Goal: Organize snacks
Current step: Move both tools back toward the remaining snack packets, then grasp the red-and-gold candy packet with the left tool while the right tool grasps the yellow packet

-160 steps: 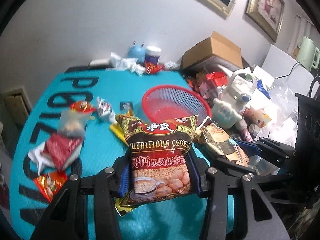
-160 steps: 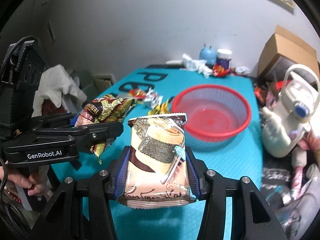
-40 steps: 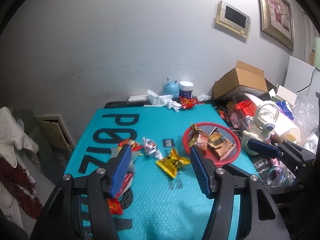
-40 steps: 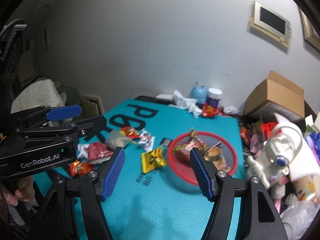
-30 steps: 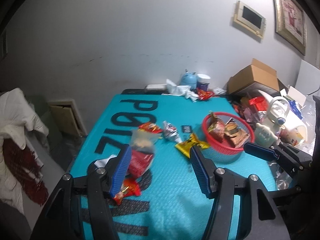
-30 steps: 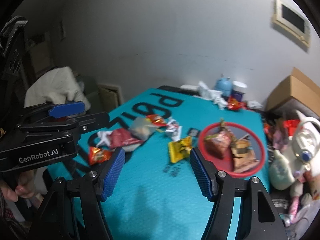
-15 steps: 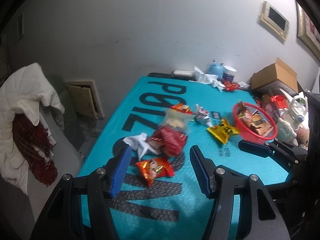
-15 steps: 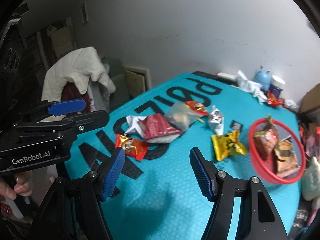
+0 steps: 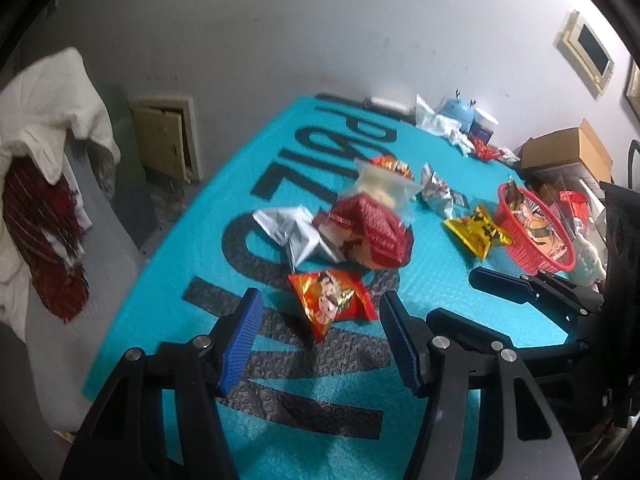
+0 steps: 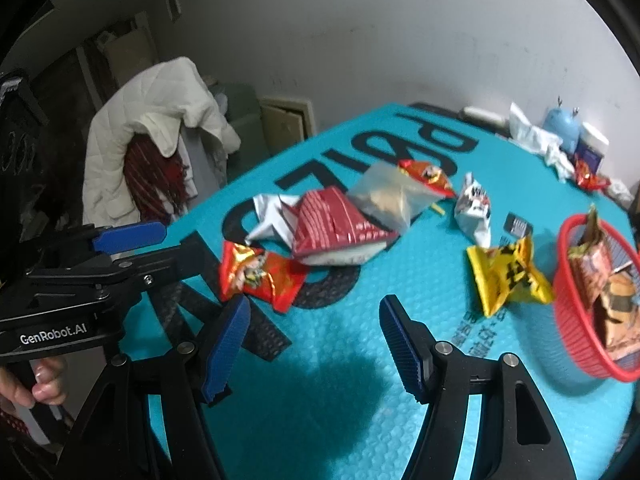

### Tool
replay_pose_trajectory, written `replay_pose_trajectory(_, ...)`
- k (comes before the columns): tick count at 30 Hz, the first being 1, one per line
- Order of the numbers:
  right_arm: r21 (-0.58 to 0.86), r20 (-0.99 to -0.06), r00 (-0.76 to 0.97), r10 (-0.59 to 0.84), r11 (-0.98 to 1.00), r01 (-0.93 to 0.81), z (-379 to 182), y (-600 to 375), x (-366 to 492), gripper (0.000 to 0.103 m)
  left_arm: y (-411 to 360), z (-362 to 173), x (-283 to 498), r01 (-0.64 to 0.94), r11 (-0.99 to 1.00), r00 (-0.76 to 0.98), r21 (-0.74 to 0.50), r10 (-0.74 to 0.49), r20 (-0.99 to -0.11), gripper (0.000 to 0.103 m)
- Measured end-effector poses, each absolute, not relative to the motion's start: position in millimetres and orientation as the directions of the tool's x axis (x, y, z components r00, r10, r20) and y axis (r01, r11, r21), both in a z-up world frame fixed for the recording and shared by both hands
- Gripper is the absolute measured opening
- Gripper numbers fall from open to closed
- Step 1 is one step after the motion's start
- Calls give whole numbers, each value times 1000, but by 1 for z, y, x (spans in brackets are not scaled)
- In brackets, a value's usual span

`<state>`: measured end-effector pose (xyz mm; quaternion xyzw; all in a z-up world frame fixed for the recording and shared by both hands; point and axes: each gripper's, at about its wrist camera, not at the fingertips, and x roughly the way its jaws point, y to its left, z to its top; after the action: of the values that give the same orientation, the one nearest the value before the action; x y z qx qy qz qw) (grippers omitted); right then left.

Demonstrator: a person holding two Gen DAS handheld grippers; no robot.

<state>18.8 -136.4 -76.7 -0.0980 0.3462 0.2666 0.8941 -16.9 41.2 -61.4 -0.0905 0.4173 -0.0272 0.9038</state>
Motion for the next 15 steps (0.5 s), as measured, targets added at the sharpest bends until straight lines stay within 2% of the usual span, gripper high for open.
replay_pose_trajectory(8, 39, -699, 602, 387, 860, -508, -89, -151, 34, 68, 41, -88, 8, -36, 969, 581, -244, -178, -794, 59)
replay_pose_trajectory(12, 25, -697, 620, 360, 877, -480, -88, -163, 38, 68, 35, -103, 24, -57, 973, 527, -222, -160, -835, 59)
replay_pose_trajectory(15, 66, -703, 606, 372, 882, -466, -87, -174, 43, 68, 29, -109, 33, -57, 980, 504, -191, -137, -853, 59)
